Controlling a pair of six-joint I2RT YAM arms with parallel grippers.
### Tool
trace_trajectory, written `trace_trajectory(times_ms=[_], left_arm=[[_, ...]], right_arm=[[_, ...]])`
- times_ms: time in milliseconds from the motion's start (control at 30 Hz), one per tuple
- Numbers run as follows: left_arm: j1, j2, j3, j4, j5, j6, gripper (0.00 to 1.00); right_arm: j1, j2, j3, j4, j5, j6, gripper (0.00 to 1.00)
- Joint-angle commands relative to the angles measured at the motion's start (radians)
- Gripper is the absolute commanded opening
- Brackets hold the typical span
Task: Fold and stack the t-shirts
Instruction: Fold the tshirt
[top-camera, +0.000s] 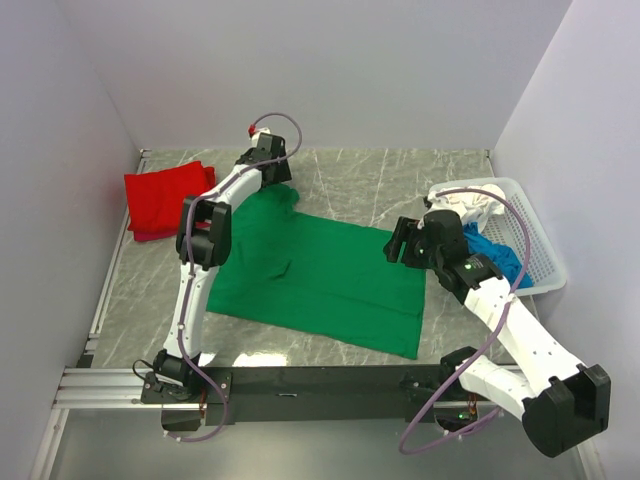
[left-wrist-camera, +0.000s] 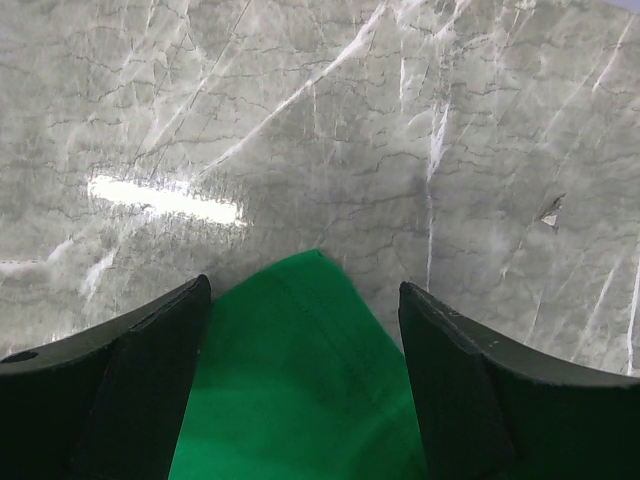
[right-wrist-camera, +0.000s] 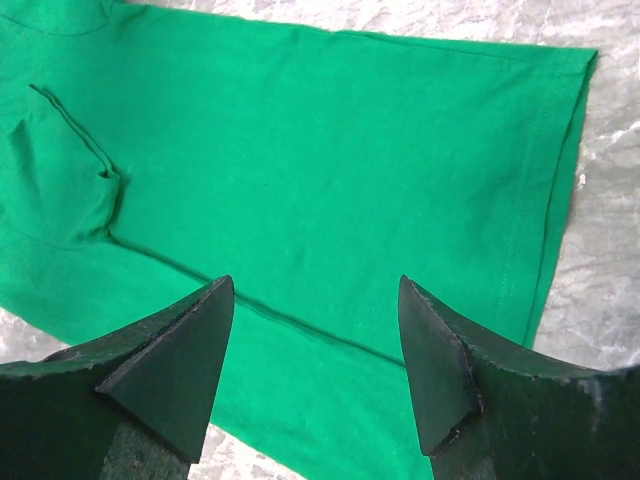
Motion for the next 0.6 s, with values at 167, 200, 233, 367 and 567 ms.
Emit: trace_trajectory(times_ms=[167,200,233,367,567], left_arm=[[-0.003,0.029,0.095,-0.049,-0.030,0.047,0.79],[-0.003,0.034,0.098,-0.050,-0.030,0.054,0.79],[-0.003,0.036,0.103,-0.056,-0.030,0.059,0.79],[-0.003,0.069,0.140,-0.090,-0.034,0.074,0.79],[-0.003,0.089,0.164,-0.110,-0.033,0.091,0.68]], right_arm=[[-0.012,-0.031,-0.026,0.068,-0.045,0.000,0.73],[-0.015,-0.031,-0.029,0.068,-0.048,0.000,0.73],[-0.015,-0.031,-0.032,0.071,-0.052,0.000,0.73],[-0.018,-0.032,-0.040,0.077,-0.059,0.000,0.73],[-0.023,-0.038,-0.042,0.080,-0.064,0.001,0.73]])
